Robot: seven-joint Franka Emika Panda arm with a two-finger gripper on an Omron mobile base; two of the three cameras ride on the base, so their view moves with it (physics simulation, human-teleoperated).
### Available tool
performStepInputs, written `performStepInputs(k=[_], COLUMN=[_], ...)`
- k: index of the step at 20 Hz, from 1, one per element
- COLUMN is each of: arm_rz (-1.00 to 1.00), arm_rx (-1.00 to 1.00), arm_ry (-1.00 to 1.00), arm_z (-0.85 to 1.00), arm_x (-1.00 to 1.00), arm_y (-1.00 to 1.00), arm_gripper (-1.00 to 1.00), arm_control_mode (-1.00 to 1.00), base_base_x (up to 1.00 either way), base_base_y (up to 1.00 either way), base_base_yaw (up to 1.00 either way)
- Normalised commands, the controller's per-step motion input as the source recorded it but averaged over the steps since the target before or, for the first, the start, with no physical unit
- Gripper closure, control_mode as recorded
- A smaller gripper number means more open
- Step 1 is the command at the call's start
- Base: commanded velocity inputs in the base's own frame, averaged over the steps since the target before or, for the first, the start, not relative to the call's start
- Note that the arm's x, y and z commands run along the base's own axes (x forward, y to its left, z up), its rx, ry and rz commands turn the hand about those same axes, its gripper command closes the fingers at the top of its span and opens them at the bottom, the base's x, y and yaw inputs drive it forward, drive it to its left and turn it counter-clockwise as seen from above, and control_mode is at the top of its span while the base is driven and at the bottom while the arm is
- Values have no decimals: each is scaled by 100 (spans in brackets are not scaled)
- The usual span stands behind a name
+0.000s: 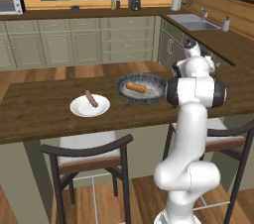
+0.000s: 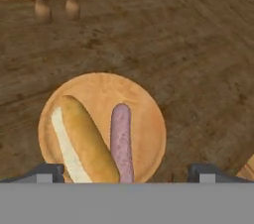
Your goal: Place one bun and one sausage from the bowl on each plate.
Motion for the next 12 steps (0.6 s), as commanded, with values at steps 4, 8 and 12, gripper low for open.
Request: performStepInputs(k=[4,8,12], arm_rz=[21,31,39], arm_rx=[2,4,7], arm_ry=[1,7,16], arm_z=[35,10,2], arm_x=[-50,-52,-25], arm_y=[100,100,100], arm_gripper=[-100,-100,-100], arm_control_mode=[-100,-100,-100], base_base_x=[0,0,0], base_base_y=[0,0,0], base_base_yaw=[0,0,0])
